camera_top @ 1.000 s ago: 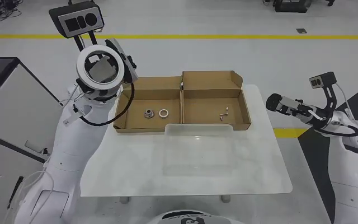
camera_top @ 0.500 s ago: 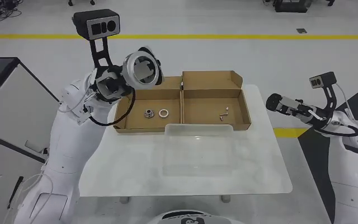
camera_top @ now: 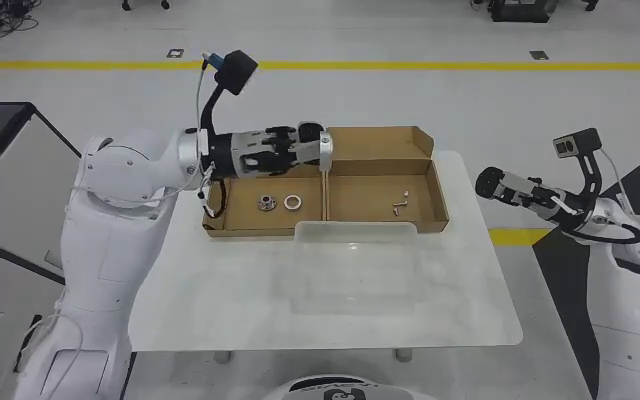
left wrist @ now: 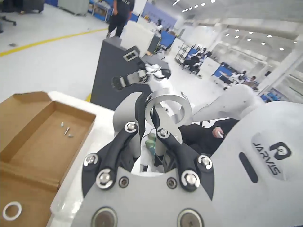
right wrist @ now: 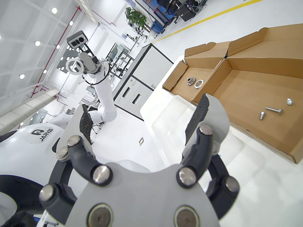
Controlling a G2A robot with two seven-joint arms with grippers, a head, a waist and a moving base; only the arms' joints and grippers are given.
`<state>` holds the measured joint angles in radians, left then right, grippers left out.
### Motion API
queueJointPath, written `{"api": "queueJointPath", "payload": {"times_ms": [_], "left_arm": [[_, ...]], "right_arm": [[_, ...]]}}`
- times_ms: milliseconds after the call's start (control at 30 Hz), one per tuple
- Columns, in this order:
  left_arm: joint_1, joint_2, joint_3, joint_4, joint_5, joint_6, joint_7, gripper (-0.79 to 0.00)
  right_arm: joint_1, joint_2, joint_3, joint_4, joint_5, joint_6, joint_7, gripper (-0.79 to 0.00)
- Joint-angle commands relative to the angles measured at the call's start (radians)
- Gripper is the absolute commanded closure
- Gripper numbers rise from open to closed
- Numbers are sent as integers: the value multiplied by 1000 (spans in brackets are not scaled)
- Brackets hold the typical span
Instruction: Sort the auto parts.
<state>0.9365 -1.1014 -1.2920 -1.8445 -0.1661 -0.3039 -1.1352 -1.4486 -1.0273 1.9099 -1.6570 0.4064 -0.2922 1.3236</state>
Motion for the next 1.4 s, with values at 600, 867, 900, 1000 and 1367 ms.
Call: {"api": "queueJointPath", "payload": {"times_ms": [600, 867, 900, 1000, 1367], "left_arm": [[-57, 39, 148, 76, 585, 138, -259, 0], [-87, 43, 207, 160, 758, 156, -272, 0], [-90, 44, 211, 173, 775, 159, -270, 0], [-102, 46, 221, 209, 827, 163, -269, 0], [-121, 49, 228, 265, 898, 203, -274, 0]], "right_arm": [[0, 0, 0, 0, 0, 0, 0, -785], [0, 0, 0, 0, 0, 0, 0, -785], [0, 0, 0, 0, 0, 0, 0, -785], [0, 0, 0, 0, 0, 0, 0, -785], [0, 0, 0, 0, 0, 0, 0, -785]]}}
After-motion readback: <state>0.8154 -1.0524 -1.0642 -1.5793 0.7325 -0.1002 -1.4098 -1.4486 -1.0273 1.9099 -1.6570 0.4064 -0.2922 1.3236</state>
